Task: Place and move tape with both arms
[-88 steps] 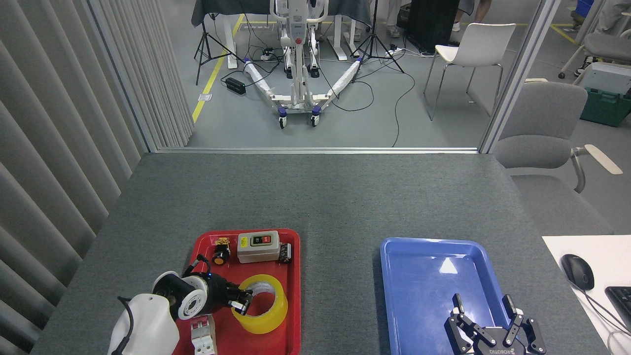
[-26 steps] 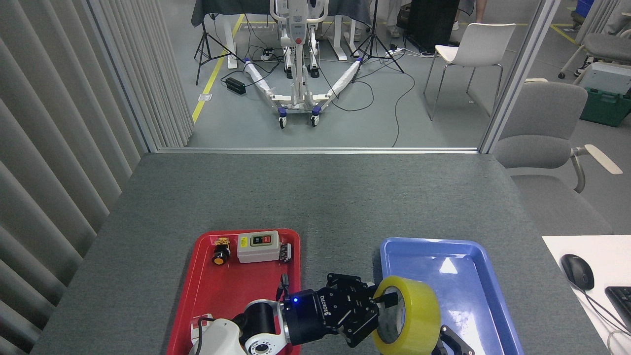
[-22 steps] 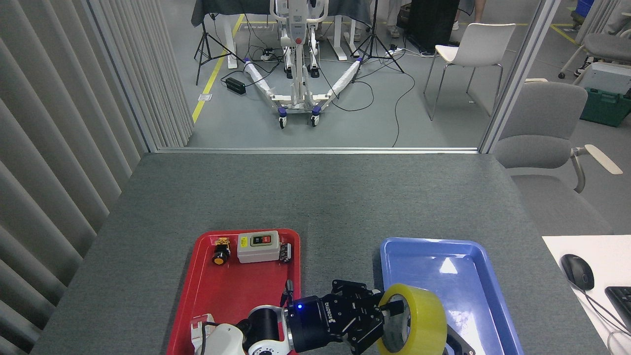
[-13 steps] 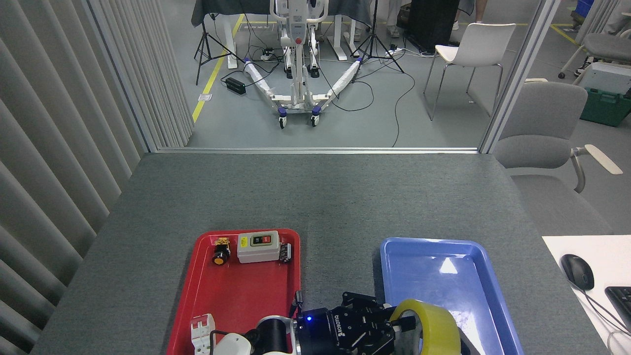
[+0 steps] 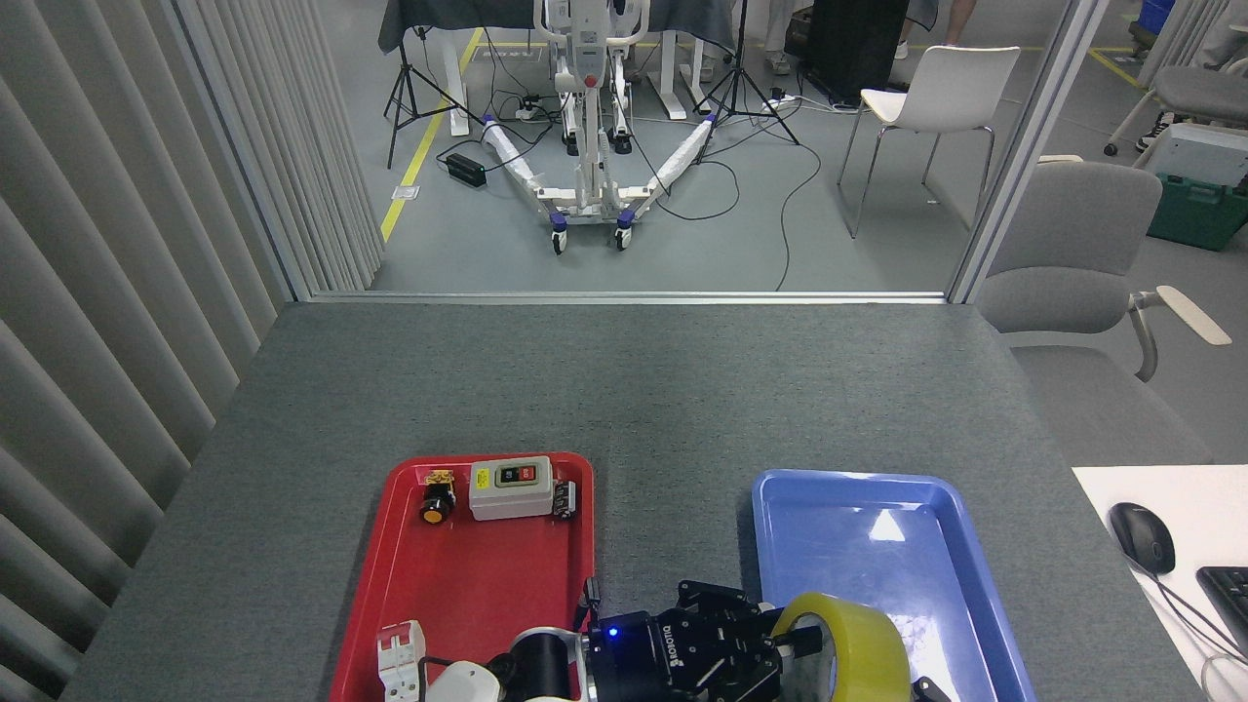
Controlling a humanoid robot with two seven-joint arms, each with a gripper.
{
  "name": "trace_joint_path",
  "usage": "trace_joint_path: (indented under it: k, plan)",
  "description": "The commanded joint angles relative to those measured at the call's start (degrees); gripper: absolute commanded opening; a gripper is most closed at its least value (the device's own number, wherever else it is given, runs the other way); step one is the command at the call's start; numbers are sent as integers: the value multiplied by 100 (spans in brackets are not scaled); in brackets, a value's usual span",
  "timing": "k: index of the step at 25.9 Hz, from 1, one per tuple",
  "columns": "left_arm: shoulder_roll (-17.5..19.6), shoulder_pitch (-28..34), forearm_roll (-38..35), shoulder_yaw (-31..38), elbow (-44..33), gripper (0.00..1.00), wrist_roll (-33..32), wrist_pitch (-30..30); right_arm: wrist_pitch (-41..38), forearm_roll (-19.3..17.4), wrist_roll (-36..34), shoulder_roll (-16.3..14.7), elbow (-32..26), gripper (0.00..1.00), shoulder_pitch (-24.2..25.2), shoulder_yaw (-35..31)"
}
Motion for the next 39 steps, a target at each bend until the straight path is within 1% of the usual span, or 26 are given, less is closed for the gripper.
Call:
trace_joint_path:
  k: [1,5,7,11,17,22,24,28,32,35,36,37,38,39]
  plan:
    - [1,1,-4,23,56,0,-28,6,4,-45,-212,1,-2,97,22,-93]
    - [-34,1,-39,23,152,0,-28,6,4,-54,-405,-8,-2,97,22,-198]
    - [-43,1,-65,23,152,0,-46,6,4,-63,-423,1,-2,97,22,-198]
    - [-34,1,-153,6,179,0,-90,6,4,-212,-423,-8,7,97,22,-180]
    - [-25,1,-223,14,214,0,-90,6,4,-212,-405,1,7,97,22,-101]
    - [-43,1,-241,6,258,0,-90,6,4,-212,-379,27,7,94,30,-40]
    - [-52,1,-294,-3,258,0,-90,6,4,-212,-379,27,7,88,22,-5]
    - [-122,1,-549,-21,267,0,-98,6,4,-212,-379,27,7,68,22,4]
    - [-131,1,-593,-30,284,0,-125,6,4,-212,-379,36,7,58,22,-5]
    - [-175,1,-619,-47,311,0,-125,6,4,-212,-379,45,7,47,22,-5]
    - [-183,1,-663,-47,328,9,-116,6,4,-212,-379,45,7,44,30,-5]
    - [-183,1,-724,-47,337,21,-107,6,4,-212,-379,36,7,41,30,-13]
    - [-201,1,-751,-38,337,39,-98,6,4,-212,-379,36,7,39,30,-22]
    - [-201,1,-751,-38,337,59,-90,6,4,-212,-379,27,16,36,39,-31]
